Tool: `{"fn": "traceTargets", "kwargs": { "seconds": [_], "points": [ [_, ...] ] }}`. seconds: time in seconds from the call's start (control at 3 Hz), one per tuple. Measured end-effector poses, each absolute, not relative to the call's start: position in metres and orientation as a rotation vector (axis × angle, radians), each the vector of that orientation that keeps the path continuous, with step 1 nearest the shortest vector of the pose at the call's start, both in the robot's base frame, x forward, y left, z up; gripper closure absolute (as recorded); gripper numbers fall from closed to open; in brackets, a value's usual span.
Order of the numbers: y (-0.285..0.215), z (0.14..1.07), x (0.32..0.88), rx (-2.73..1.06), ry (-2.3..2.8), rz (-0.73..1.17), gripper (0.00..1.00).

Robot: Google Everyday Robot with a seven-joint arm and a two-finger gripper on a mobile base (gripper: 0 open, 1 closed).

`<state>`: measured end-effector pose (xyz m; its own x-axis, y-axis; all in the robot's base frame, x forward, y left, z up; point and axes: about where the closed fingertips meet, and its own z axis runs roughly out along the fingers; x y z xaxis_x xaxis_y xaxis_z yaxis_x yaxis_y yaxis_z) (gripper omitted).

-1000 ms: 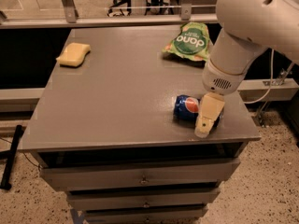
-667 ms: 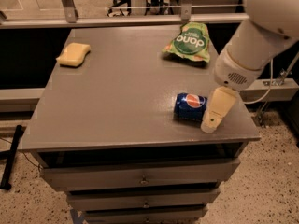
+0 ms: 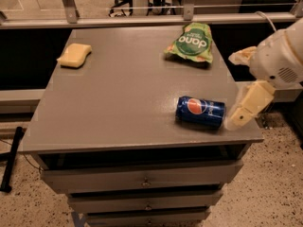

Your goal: Knock pepsi can over

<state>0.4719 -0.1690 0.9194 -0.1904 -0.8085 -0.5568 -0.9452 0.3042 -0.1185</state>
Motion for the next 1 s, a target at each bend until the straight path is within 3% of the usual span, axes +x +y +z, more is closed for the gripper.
{"fn": "traceTargets", "kwargs": {
  "seconds": [0.67,1.0],
  "points": [
    [-0.214,0.929,0.406,-1.413,1.787,0.564,0.00],
    [-0.221,0.941,0.396,-1.364,1.751,0.567,0.00]
  ]
}}
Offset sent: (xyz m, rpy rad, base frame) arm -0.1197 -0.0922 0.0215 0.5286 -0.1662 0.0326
